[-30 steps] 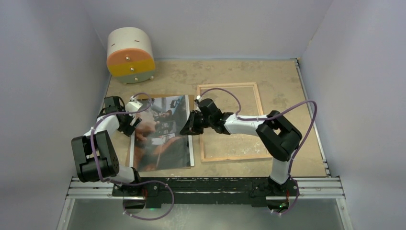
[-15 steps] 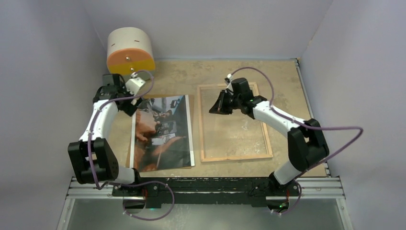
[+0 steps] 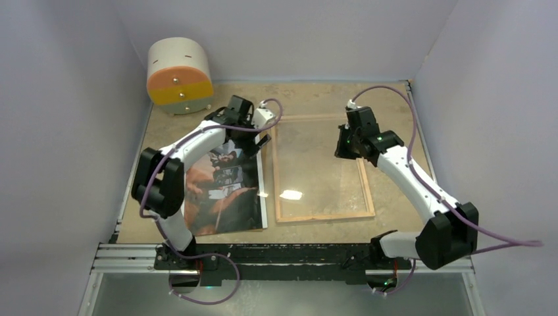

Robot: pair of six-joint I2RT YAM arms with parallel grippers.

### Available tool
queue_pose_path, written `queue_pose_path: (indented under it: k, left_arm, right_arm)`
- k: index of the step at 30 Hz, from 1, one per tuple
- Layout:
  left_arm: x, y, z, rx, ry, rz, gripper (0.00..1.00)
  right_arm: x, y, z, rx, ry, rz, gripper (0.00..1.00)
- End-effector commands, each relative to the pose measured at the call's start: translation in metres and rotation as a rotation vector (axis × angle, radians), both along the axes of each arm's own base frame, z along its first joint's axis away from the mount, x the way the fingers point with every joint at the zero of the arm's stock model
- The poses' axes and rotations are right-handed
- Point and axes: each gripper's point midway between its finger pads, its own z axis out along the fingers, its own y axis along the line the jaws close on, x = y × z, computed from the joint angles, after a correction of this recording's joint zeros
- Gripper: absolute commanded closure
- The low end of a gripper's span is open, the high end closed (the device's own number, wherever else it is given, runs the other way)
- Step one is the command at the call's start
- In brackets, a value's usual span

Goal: Put the photo into the frame
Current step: Place the photo frame item in the photo frame.

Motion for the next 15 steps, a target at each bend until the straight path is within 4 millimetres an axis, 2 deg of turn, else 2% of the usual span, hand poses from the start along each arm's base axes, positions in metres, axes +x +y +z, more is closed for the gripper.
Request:
queue_pose_path:
  k: [1,4,8,11,15]
  left_arm:
    - [0.038,-0.054,0.026,-0.170,-0.052,0.077,0.01]
    - [0.041,-0.081,0.018,-0.196,-0.035,0.052,0.01]
    - [0.037,-0.103,0.001,-0.186,-0.011,0.029,0.02]
    - [0.033,-0.114,-0.018,-0.188,0.031,0.022,0.02]
    - [0.029,-0.121,-0.036,-0.189,0.076,0.024,0.08]
  right_arm:
    - [-0.015,-0.045,0.001,-0.168,-0.001,-0.080,1.00]
    - [-0.020,-0.058,-0.003,-0.206,0.013,-0.111,1.00]
    - [-0.024,-0.061,-0.003,-0.202,0.022,-0.118,1.00]
    - [-0.026,-0.062,-0.005,-0.205,0.029,-0.116,1.00]
    - [-0.028,-0.060,-0.005,-0.194,0.034,-0.108,1.00]
